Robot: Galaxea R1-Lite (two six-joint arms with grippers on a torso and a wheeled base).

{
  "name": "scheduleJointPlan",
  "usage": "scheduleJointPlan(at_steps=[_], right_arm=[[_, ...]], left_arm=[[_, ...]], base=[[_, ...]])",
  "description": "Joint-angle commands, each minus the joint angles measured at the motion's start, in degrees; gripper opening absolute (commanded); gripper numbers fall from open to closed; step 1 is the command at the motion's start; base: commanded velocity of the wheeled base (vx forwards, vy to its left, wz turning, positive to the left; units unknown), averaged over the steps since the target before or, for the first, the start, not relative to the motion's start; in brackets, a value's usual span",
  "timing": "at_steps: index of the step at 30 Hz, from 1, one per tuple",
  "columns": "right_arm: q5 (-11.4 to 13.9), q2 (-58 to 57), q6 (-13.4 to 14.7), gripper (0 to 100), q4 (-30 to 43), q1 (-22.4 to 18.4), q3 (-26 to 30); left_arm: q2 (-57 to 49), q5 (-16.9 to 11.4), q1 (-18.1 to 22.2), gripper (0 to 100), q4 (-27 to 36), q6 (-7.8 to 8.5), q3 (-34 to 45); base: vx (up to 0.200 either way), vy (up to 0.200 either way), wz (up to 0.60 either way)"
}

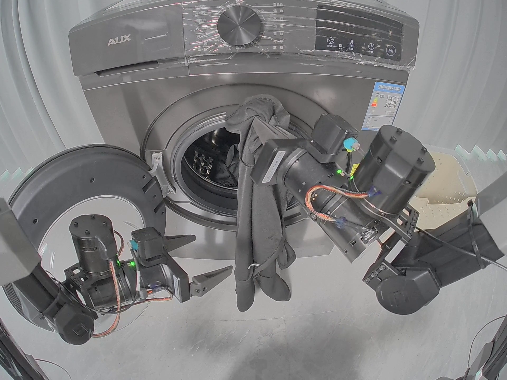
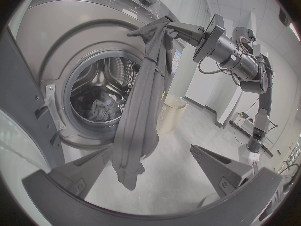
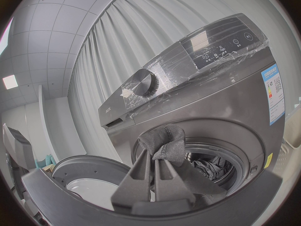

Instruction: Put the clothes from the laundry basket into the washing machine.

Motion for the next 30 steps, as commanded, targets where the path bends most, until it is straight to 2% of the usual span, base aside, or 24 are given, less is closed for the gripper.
scheduleJointPlan(at_steps=[1, 5, 15, 20, 30], right_arm=[[-0.1, 0.4, 0.0, 0, -0.1, 0.0, 0.0], [-1.3, 1.0, 0.0, 0, -0.2, -0.1, -0.8], [-1.5, 1.9, 0.0, 0, -0.3, -0.1, -1.5], [-1.6, 2.8, 0.0, 0, -0.2, -0.2, -2.2], [-2.7, 3.2, 0.0, 0, -0.2, -0.7, -2.5]], left_arm=[[8.6, 0.1, -1.4, 100, -6.0, -0.62, -0.1], [10.9, 0.1, -2.3, 100, -7.6, -0.62, -0.5], [13.2, 0.0, -2.7, 100, -7.7, -0.89, -4.5], [17.6, 0.2, -3.1, 100, -7.9, -1.59, -8.6], [24.1, 0.2, -3.0, 100, -8.5, -1.59, -14.9]], base=[[0.0, 0.0, 0.0], [0.0, 0.0, 0.0], [0.0, 0.0, 0.0], [0.0, 0.0, 0.0], [0.0, 0.0, 0.0]])
